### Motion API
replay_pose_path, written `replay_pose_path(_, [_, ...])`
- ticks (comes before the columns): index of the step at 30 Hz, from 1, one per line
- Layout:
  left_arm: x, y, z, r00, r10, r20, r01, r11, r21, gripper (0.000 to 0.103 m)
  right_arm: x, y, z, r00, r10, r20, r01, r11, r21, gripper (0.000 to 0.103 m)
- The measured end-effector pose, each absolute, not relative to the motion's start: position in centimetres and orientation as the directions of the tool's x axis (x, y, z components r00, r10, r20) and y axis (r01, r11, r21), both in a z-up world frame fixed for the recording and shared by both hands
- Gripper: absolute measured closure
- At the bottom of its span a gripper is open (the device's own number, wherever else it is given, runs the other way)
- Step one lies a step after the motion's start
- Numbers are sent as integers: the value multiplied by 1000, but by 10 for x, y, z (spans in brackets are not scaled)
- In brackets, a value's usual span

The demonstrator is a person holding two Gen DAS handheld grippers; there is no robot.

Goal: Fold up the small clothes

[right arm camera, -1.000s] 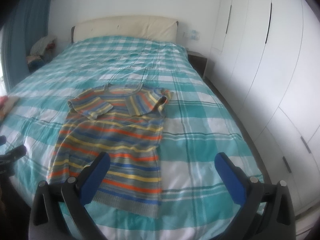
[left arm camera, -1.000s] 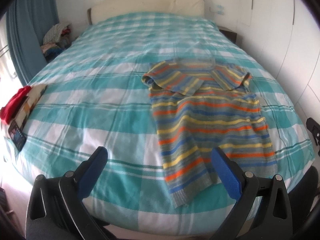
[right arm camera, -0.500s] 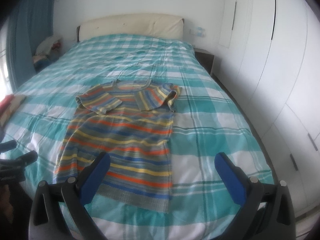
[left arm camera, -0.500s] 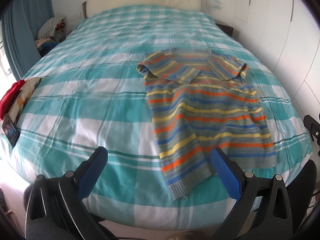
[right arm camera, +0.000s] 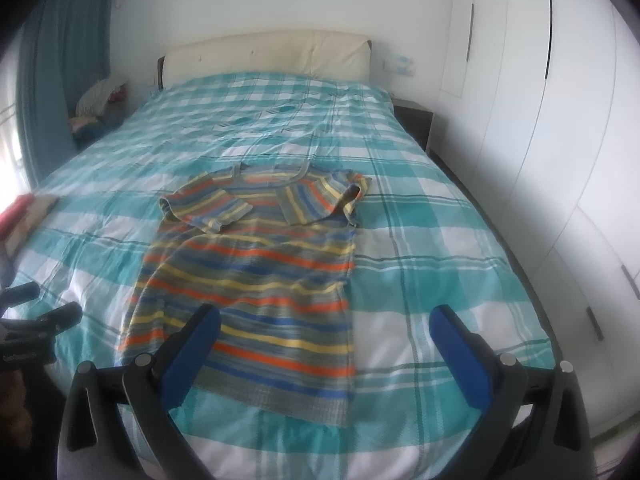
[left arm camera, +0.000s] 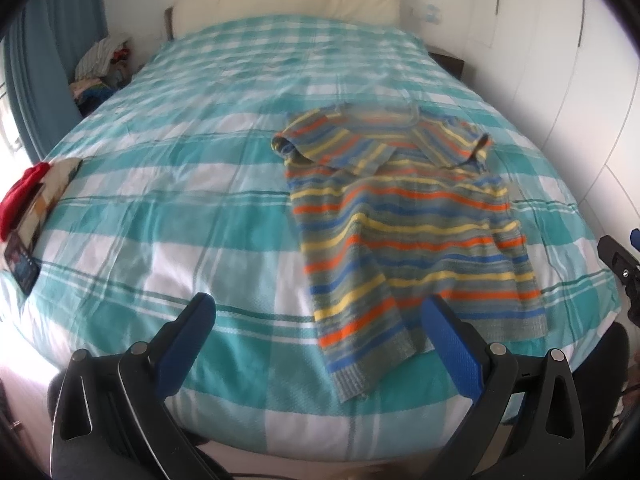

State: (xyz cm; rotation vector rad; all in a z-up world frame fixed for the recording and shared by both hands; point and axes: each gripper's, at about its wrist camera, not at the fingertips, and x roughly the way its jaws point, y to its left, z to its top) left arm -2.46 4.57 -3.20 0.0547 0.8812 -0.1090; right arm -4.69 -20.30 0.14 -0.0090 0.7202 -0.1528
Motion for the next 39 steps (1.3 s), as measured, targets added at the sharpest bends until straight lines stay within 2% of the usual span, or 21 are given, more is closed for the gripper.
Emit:
replay_pose_path(15, [-22,44,-41,612,-82,-786,136,991,3,0,-50,-215,3,757,-144,-637,160,987,-33,0])
replay_pose_path(19, [-18,53,-72,554,-97,-827,189,982,11,0,-58,-241,-17,772,33,-635,26,996,83,0])
replay_pose_path(23, [-7,73,-133,417,-119,-901,146,987,-62,2,-56,-282,-78,664,218,-715,-30,963,266,0])
replay_pose_path(25, [-5,75,-151,393,-161,-906,138,984,-115,4,-51,-294,-109,603,316,-732,-24,925,379,4])
replay_pose_path(27, [-4,71,-153,417,-182,-890,150,980,-130,6,-44,-299,-135,561,393,-729,-5,882,472,27])
replay_pose_path(29, [-2,63,-151,430,-217,-876,188,971,-148,23,-34,-300,-153,543,434,-719,5,854,520,36])
replay_pose_path(30, [0,60,-150,430,-233,-872,203,966,-158,37,-28,-299,-161,531,451,-717,9,843,537,43])
replay_pose_path(31, [2,57,-150,429,-254,-867,219,960,-173,56,-24,-300,-166,523,459,-718,17,837,547,50])
replay_pose_path(32, [4,57,-150,419,-280,-864,236,952,-194,70,-19,-300,-169,515,474,-714,16,828,561,71])
replay_pose_path(33, [5,59,-149,402,-312,-861,251,942,-224,96,-17,-301,-170,505,486,-713,16,821,571,98])
replay_pose_path(35, [6,72,-141,376,-372,-849,263,921,-287,97,-20,-307,-160,499,515,-697,0,804,595,98])
replay_pose_path(39, [1,103,-112,388,-389,-835,285,913,-293,98,-40,-318,-118,509,528,-680,-38,803,595,98])
